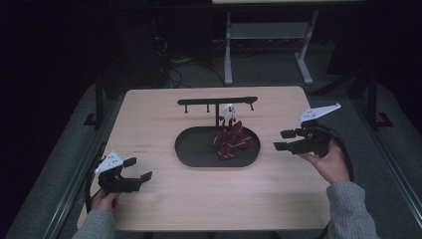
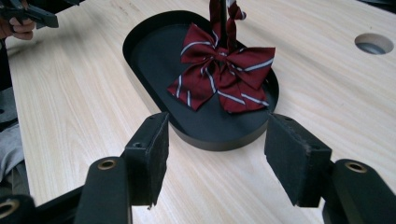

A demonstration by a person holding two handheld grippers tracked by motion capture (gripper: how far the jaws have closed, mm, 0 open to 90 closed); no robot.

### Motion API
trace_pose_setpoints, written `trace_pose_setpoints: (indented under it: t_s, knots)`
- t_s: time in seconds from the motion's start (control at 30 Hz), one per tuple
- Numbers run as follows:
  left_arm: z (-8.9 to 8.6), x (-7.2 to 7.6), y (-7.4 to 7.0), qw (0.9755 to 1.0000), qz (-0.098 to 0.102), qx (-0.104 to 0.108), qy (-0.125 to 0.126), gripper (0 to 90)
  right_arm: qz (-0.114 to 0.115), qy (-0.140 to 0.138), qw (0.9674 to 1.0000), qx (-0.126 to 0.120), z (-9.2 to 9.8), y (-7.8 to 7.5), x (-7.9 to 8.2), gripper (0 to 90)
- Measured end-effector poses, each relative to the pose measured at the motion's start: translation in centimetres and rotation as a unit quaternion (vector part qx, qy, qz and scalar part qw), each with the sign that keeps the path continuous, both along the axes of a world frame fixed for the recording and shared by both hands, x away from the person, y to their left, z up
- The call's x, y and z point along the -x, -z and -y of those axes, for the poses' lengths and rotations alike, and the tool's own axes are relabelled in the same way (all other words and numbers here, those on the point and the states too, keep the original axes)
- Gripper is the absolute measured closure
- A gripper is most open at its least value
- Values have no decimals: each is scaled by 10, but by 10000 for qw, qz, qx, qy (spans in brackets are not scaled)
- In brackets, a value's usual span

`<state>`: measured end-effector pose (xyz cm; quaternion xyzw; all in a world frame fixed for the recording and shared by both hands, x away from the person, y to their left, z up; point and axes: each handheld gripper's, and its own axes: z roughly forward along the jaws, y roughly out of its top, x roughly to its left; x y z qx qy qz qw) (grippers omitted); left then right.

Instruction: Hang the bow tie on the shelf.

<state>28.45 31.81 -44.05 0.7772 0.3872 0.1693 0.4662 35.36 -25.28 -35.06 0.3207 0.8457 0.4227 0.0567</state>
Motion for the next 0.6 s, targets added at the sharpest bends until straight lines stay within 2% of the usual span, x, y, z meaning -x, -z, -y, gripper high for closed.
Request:
trace_pose_setpoints:
  t_s: [0.6]
  knots:
    - [1, 0, 0, 10000, 29, 6, 20, 130, -14, 118, 9999, -43, 13, 22, 26, 399]
